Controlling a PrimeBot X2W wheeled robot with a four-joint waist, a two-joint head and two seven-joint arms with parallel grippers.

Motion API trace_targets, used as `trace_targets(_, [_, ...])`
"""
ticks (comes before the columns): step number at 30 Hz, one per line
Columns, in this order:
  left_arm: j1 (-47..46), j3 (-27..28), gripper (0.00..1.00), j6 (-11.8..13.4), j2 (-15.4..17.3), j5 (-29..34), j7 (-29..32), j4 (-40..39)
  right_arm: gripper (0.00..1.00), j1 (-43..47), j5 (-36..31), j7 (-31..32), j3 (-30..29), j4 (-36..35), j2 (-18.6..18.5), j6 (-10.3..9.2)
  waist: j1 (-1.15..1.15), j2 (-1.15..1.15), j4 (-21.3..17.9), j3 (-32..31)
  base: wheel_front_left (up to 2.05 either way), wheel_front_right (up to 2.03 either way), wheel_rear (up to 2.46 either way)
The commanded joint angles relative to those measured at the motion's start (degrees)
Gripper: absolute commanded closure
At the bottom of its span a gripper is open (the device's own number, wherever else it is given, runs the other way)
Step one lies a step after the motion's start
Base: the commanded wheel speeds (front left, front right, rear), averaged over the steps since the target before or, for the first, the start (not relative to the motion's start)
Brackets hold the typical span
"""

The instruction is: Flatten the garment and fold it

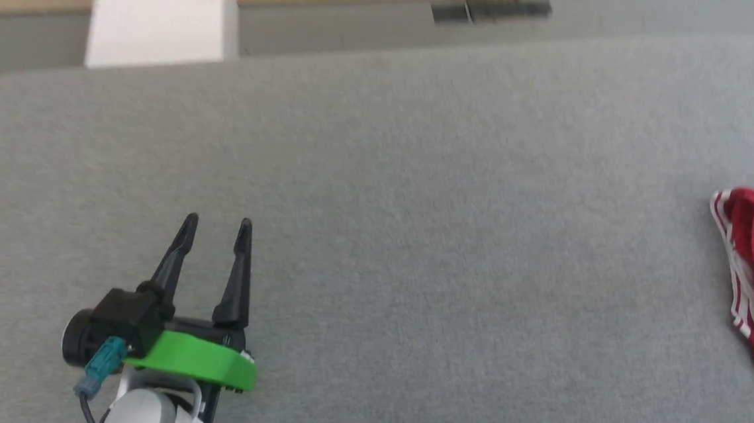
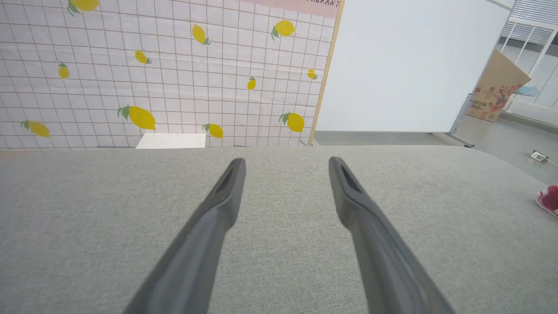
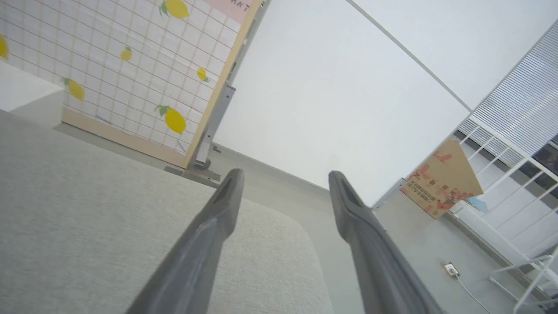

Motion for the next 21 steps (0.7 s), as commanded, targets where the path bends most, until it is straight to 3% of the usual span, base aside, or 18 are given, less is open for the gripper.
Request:
trace_targets(1, [1.0,0.3,0.00,0.3,-0.2,0.8,-0.1,0.1,0.00,2.1,1.2,-0.8,-0.3,-1.5,2.0,-0.11,0.00,0.00,3.2,-5.0,0.00,0.00,0.00])
trace_targets(8, [2.4,1.4,0.00,1.0,-0.8,0.9,-0.1,0.6,0.00,12.3,5.4,-3.9,-3.3,-11.1,12.2,-0.11,0.00,0.00,6.2,-7.2,0.00,0.00,0.00])
trace_targets(15, [3.7,2.7,0.00,2.0,-1.0,1.4,-0.1,2.2,0.00,21.2,6.9,-5.0,-5.7,-14.9,22.3,-0.11,0.00,0.00,7.9,-8.3,0.00,0.00,0.00])
trace_targets(21, [4.6,3.2,0.00,3.3,-1.1,1.5,-0.1,4.1,0.00,26.9,5.1,-8.0,-5.3,-15.9,26.0,-0.11,0.00,0.00,8.8,-8.8,0.00,0.00,0.00])
